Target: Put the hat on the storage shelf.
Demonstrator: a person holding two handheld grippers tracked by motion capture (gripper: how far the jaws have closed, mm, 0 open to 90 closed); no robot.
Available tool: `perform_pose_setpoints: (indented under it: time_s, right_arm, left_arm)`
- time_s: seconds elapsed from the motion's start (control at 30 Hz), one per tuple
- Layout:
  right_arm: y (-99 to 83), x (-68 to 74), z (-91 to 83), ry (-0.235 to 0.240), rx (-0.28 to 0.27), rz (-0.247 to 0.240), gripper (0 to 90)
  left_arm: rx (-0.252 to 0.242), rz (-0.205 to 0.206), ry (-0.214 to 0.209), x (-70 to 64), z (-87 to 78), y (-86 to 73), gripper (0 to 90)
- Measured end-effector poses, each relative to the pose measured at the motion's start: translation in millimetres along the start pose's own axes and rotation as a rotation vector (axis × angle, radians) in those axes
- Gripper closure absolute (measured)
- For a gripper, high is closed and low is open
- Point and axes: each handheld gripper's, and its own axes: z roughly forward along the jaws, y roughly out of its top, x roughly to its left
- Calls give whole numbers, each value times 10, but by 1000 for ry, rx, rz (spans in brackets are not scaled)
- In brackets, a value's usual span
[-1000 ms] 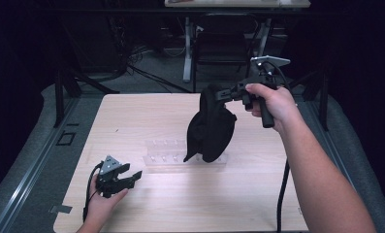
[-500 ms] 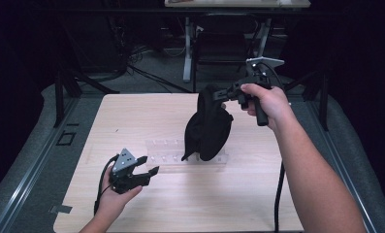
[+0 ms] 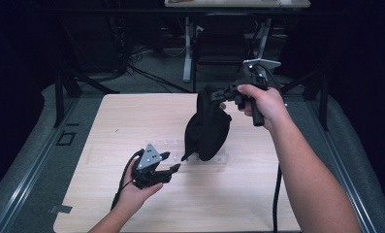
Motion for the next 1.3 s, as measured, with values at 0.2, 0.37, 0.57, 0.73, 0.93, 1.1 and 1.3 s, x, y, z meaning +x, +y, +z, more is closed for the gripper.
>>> perform_pose_setpoints:
  time_s: [0.2, 0.37, 0.57, 0.73, 0.93, 1.1, 1.3]
  right_arm:
    - [-6, 5, 48, 14, -7, 5, 879]
    - [-2, 11, 71, 16, -4, 1, 878]
    - [-8, 17, 81, 15, -9, -3, 876]
    - [-7, 16, 82, 17, -11, -1, 875]
    - [-2, 23, 110, 34, -8, -2, 844]
    - [-10, 47, 65, 46, -22, -17, 805]
    - [-27, 101, -54, 58, -51, -32, 793]
  left_arm:
    - [10, 29, -6, -102, 86, 125, 555]
    - [20, 45, -2, -144, 137, 196, 633]
    - [33, 55, 18, -149, 196, 207, 758]
    - [28, 66, 22, -143, 202, 201, 802]
    - [31, 87, 42, -161, 194, 190, 824]
    - [24, 86, 44, -148, 178, 166, 827]
    - [24, 96, 56, -146, 166, 158, 835]
